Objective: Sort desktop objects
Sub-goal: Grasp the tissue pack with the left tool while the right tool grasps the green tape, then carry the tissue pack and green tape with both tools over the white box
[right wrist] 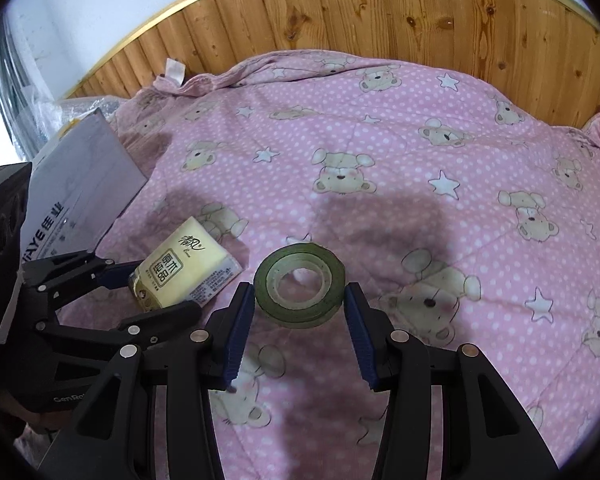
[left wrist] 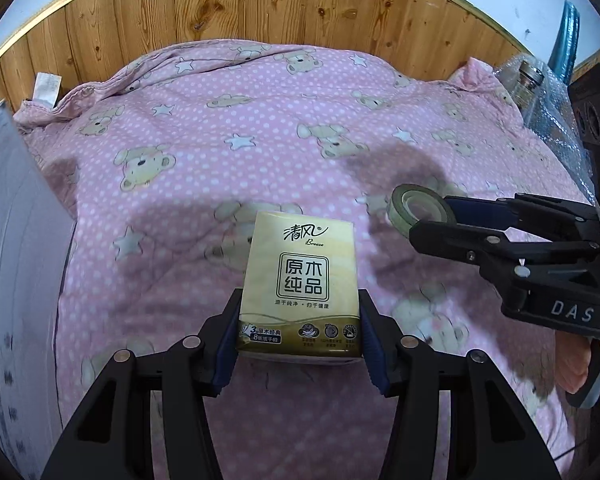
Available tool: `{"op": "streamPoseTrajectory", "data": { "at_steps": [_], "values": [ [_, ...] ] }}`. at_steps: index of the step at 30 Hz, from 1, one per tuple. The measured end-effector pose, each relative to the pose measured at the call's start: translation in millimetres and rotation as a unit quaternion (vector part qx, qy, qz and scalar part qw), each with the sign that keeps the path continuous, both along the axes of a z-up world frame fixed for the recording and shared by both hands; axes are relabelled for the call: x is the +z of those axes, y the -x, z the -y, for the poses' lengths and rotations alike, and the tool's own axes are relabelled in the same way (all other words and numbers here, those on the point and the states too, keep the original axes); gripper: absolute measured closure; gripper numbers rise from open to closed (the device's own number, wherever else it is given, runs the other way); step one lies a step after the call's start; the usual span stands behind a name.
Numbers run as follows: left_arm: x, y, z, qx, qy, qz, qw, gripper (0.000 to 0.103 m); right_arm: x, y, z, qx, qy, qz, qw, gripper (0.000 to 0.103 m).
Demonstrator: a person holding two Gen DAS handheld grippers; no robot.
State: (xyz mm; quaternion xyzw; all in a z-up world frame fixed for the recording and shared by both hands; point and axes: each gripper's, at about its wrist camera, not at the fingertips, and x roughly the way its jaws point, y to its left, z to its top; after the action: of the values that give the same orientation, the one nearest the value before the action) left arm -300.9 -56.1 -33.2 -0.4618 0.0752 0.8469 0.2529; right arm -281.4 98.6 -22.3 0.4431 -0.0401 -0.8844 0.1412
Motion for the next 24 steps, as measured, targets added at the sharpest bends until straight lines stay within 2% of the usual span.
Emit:
{"op": "streamPoseTrajectory", "data": {
  "at_steps": [14,21,24],
  "values": [
    [21,-70,26,-0.013,0.0,-0.007,0.9999,0.049,10,-61,29,0.022,0.001,0.007,1.0,0.054],
    [32,-93,53,-0.014,-0.01,0.02,0.9997,0.049,24,-81,49,0.05,-0.006,0.006,0.999,0.054],
    [43,-102,64,-0.017,-0.004,0.013,0.9998,0.049,32,-89,60,0.066,-0.007,0.004,0.998,0.054]
  ]
}}
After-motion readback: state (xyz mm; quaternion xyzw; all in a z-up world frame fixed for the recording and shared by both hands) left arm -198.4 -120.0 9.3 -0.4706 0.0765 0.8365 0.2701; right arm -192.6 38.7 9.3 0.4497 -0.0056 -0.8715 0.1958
